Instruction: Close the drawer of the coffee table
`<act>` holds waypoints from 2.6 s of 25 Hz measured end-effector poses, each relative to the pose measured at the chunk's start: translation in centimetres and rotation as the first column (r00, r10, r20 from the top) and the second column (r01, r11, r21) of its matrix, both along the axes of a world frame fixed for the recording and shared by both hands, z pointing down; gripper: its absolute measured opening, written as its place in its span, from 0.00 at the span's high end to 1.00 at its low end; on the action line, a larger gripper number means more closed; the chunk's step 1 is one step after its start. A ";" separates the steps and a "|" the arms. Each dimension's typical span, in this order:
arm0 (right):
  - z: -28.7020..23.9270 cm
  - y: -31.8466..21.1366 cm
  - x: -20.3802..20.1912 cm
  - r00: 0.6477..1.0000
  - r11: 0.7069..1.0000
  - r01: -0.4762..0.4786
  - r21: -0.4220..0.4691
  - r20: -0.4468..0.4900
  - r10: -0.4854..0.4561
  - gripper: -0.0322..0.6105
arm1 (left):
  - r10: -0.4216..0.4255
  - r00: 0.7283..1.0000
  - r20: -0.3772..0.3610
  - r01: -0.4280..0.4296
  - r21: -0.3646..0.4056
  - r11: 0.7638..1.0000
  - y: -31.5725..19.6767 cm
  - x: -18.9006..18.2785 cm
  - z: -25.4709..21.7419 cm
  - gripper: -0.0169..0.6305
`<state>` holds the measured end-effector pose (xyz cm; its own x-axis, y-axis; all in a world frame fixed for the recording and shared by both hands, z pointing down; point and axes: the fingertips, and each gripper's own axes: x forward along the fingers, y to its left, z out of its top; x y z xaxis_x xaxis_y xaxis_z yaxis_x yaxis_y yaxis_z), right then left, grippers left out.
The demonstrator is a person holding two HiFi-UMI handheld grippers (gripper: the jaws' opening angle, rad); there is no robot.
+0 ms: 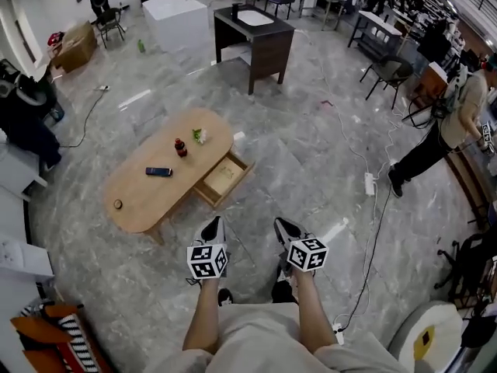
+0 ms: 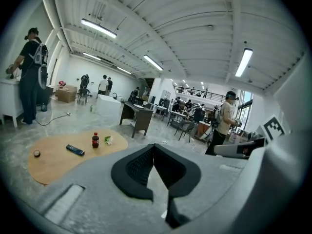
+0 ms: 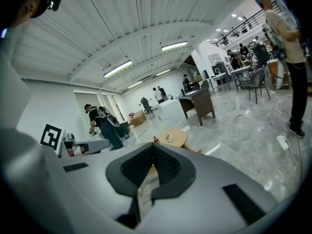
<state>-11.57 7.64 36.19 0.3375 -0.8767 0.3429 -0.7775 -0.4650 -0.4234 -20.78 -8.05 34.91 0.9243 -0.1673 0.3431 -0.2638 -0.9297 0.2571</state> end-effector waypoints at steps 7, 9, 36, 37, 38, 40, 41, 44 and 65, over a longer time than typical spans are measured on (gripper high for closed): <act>-3.0 0.3 8.0 0.992 0.992 0.114 0.058 -0.067 -0.110 0.93 | -0.029 0.999 -0.023 0.030 0.027 0.999 2.8 7.0 -2.5 0.96; -3.4 0.7 10.1 0.990 0.988 0.131 0.079 -0.061 -0.127 0.93 | -0.039 0.999 -0.011 0.040 0.046 0.998 3.8 8.5 -2.8 0.96; 1.5 10.1 23.0 0.979 0.974 0.205 0.094 -0.005 -0.205 0.93 | -0.265 0.963 0.047 0.265 0.011 0.964 8.0 16.1 1.0 0.96; 1.9 10.5 23.8 0.982 0.978 0.189 0.087 -0.001 -0.190 0.93 | -0.257 0.965 0.053 0.257 0.006 0.966 7.9 17.1 1.5 0.96; 2.1 10.9 24.8 0.985 0.982 0.172 0.079 0.001 -0.173 0.93 | -0.248 0.967 0.057 0.248 0.000 0.969 7.8 18.3 1.7 0.96; 1.9 11.6 27.1 0.990 0.988 0.139 0.073 -0.001 -0.139 0.93 | -0.227 0.972 0.059 0.228 -0.010 0.974 7.8 20.8 1.8 0.96; 1.7 12.0 28.1 0.992 0.989 0.124 0.078 -0.001 -0.125 0.93 | -0.215 0.975 0.061 0.216 -0.014 0.976 7.9 22.0 1.8 0.96; 1.5 12.7 29.9 0.995 0.988 0.103 0.113 0.002 -0.104 0.93 | -0.198 0.977 0.080 0.201 -0.036 0.979 7.8 24.0 2.7 0.96; 6.9 -5.6 37.9 0.895 0.895 0.444 0.050 0.031 -0.445 0.93 | -0.486 0.862 0.146 0.500 -0.079 0.862 -7.0 27.1 8.5 0.96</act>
